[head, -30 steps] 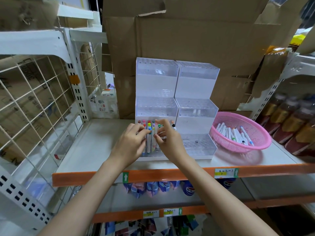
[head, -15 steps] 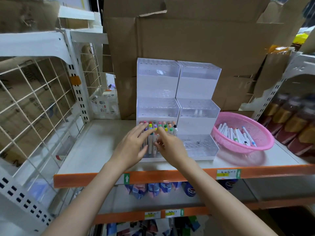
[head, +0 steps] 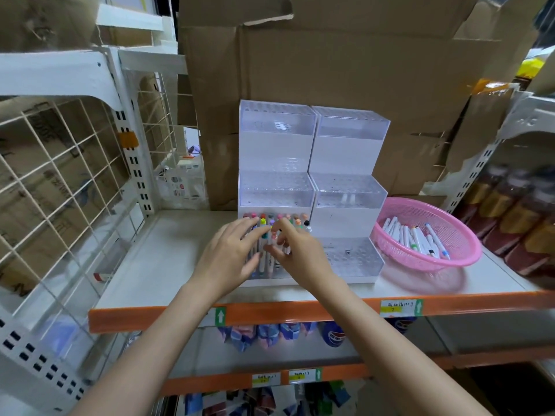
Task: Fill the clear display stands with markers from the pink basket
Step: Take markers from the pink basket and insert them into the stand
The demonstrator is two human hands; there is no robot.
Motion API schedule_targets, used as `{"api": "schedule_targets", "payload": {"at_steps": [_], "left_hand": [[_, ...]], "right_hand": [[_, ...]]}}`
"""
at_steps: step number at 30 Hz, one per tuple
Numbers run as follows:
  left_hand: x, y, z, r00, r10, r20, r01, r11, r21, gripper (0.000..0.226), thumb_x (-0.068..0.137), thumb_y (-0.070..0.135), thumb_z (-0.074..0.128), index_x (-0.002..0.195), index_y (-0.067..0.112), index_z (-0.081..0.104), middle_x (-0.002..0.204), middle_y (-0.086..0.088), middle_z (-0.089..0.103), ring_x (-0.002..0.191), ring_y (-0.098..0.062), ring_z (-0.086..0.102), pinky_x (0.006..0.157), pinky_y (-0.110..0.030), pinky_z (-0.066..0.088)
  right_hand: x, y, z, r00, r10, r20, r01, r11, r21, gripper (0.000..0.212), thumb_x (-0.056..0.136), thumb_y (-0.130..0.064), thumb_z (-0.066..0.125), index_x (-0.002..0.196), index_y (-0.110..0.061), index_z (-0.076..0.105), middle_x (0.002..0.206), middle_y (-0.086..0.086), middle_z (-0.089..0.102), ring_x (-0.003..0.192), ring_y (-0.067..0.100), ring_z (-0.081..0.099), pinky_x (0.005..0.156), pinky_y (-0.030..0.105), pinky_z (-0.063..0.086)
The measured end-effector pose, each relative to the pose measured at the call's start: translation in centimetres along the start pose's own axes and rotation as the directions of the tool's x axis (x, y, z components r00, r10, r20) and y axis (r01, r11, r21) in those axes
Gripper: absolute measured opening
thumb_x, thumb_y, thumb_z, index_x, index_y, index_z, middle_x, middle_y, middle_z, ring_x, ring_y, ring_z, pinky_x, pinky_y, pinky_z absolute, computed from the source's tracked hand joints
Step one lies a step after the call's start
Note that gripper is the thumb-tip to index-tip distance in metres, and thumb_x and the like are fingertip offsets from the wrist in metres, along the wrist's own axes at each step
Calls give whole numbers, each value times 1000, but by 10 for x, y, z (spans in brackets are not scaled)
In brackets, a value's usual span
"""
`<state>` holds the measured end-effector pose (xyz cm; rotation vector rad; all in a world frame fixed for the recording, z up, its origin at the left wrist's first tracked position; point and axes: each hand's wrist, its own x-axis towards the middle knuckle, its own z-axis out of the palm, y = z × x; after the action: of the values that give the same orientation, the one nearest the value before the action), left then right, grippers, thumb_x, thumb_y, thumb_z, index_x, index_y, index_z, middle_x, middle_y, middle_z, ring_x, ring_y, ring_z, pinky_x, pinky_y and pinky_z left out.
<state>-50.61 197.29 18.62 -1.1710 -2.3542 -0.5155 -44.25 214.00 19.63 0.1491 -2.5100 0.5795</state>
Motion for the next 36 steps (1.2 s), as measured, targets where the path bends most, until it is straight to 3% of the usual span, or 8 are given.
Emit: {"api": "schedule_targets", "payload": {"at_steps": [3, 6, 10, 15, 21, 25, 31, 36], "left_hand": [[6, 6, -1, 1000, -3, -5, 3, 1000, 8, 62, 76, 24, 72, 134, 16, 52, 134, -5, 54, 126, -24, 48, 106, -39, 37], [20, 17, -1, 1000, 13, -21, -13, 1000, 13, 55, 78, 34, 61, 130, 15, 55, 131, -5, 56, 121, -24, 53, 103, -39, 39], [43, 35, 1, 1000, 26, -13, -26, 999, 26, 56, 82, 48, 43, 125, 17, 59, 128, -4, 58, 118, -23, 54, 101, -36, 39], [74, 73, 19, 990, 144, 4, -144, 989, -16, 55, 81, 50, 44, 120, 15, 62, 119, -6, 63, 108, -25, 60, 94, -35, 45], [118, 139, 59, 951, 300, 77, -293, 952, -88, 55, 80, 48, 44, 120, 14, 62, 117, -6, 63, 110, -26, 58, 96, -35, 45], [146, 178, 87, 935, 334, 114, -317, 937, -148, 51, 78, 46, 44, 113, 14, 65, 112, -5, 65, 103, -25, 61, 90, -34, 48], [180, 214, 134, 929, 328, 169, -275, 921, -276, 43, 81, 42, 48, 105, 12, 68, 108, -7, 66, 99, -26, 64, 85, -36, 52], [210, 221, 172, 955, 169, 245, -89, 948, -306, 30, 87, 26, 59, 112, 11, 66, 114, -7, 63, 109, -25, 57, 89, -36, 46]], "right_hand": [[1, 6, -3, 977, -126, -169, 109, 988, -106, 23, 89, -33, 61, 104, -14, 61, 95, 0, 62, 87, 22, 56, 75, 32, 46], [1, 15, -15, 977, -121, -176, 84, 975, -204, 29, 89, -40, 56, 108, -19, 64, 103, -2, 62, 93, 22, 57, 75, 33, 47], [-8, 41, -32, 993, -1, -115, -31, 962, -271, 41, 86, -47, 53, 118, -23, 61, 116, -2, 61, 105, 21, 55, 81, 37, 48], [-29, 78, -62, 982, 179, -57, -187, 931, -314, 54, 85, -53, 46, 128, -22, 57, 124, 4, 61, 112, 26, 57, 87, 38, 49], [-61, 130, -109, 933, 347, -94, -357, 868, -345, 53, 85, -51, 47, 126, -19, 58, 119, 5, 62, 105, 27, 60, 82, 39, 51], [-77, 172, -139, 895, 442, -66, -431, 813, -391, 56, 88, -50, 39, 133, -21, 55, 128, 5, 60, 114, 27, 57, 94, 44, 48], [-79, 228, -170, 853, 518, 63, -439, 778, -449, 52, 98, -45, 40, 147, -28, 37, 154, 2, 35, 142, 21, 30, 105, 34, 34], [-57, 268, -169, 819, 558, 135, -461, 779, -424, 46, 96, -37, 46, 141, -27, 45, 140, 2, 51, 126, 29, 48, 98, 37, 42]]}}
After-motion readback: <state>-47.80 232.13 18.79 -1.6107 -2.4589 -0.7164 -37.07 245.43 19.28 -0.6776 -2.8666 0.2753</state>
